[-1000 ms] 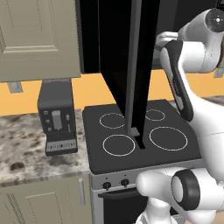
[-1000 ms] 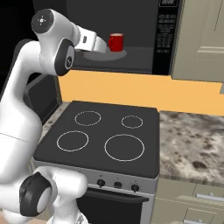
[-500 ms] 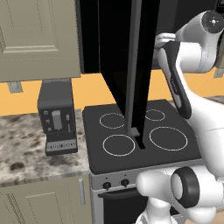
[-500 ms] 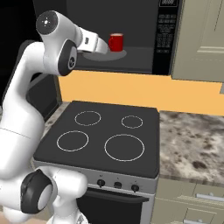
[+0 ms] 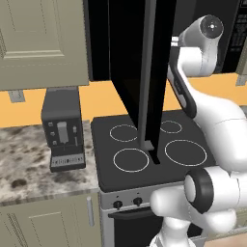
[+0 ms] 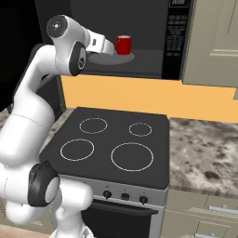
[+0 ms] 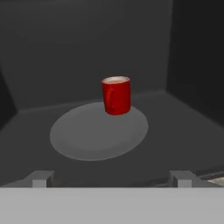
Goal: Pick the cup of tea, navigate to the dining table, and place it on the saucer.
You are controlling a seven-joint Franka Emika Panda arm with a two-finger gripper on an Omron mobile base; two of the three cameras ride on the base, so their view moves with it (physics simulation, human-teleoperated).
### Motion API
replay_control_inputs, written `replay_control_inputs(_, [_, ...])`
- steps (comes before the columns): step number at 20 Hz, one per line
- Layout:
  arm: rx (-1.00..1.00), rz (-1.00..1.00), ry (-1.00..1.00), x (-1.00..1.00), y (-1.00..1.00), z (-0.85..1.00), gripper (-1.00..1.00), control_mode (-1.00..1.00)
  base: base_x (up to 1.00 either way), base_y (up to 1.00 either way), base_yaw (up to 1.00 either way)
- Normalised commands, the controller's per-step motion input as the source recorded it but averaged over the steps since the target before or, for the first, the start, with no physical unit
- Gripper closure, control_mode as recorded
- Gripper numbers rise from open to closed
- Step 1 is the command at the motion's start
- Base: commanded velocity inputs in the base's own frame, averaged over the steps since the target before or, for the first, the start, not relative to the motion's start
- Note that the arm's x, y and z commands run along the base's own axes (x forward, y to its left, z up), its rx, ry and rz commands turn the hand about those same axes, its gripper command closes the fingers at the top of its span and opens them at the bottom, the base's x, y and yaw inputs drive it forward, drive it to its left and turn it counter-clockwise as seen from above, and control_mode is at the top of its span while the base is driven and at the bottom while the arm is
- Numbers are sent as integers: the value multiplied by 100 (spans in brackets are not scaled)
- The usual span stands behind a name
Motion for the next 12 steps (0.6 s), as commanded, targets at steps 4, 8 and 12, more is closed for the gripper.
replay_control_inputs(4, [0,0,1,51,4,-1,-100,-100,0,0,0])
replay_control_inputs(8, [0,0,3,19,0,0,-100,-100,0,0,0])
replay_control_inputs(12, [0,-3,4,0,0,0,-100,-100,0,0,0])
